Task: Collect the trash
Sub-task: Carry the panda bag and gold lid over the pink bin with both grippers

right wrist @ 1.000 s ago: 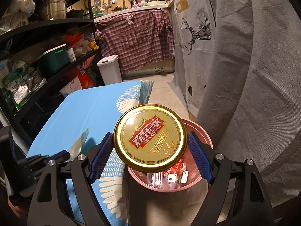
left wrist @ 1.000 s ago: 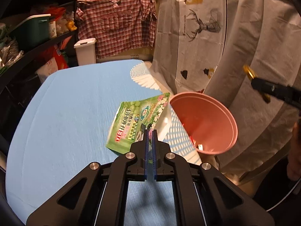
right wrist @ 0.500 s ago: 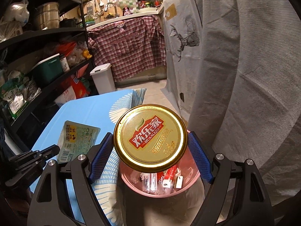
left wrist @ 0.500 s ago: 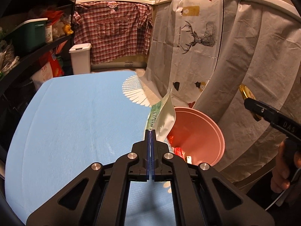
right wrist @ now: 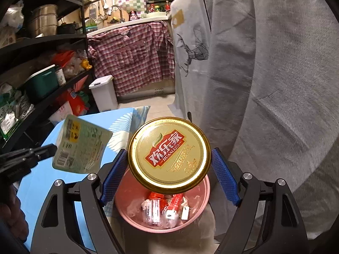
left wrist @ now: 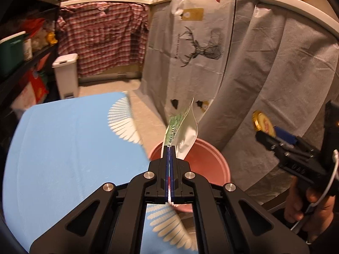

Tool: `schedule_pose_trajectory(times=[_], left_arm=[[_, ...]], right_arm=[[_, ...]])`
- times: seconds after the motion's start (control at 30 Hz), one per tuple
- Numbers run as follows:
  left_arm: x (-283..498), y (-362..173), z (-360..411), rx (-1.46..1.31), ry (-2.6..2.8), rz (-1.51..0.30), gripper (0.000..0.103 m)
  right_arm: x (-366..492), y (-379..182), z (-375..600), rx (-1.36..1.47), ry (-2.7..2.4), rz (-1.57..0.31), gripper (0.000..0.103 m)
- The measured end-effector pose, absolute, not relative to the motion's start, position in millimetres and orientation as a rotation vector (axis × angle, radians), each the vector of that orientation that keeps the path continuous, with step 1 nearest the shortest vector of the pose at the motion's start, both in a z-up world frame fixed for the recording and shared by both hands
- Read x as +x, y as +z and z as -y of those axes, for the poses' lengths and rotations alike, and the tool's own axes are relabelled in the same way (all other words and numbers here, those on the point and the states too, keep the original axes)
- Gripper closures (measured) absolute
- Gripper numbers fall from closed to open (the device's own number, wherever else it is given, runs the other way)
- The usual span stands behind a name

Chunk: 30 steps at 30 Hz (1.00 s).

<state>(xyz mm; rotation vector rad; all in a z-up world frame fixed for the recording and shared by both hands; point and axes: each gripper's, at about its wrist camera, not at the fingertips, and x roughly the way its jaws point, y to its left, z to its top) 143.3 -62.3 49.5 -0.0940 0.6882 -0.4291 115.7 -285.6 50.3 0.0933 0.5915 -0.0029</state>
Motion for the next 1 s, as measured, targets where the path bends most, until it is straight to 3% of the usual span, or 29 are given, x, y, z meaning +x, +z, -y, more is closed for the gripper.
schedule_pose_trajectory(times=[0.5, 0.97, 1.0], left_arm=[[185, -10, 76, -0.167, -0.521, -0.795, 0.103], [206, -29, 94, -0.1, -0.515, -0.814, 0.101], [207, -30, 93, -0.102, -0.516, -0.819, 0.098]], right_arm=[[153, 1, 282, 0.072, 0.005, -0.699, 0.024], [175, -18, 281, 0.056, 0.011, -0.743, 0.023], [177, -19, 282, 0.059, 0.013, -0.748, 0.023]])
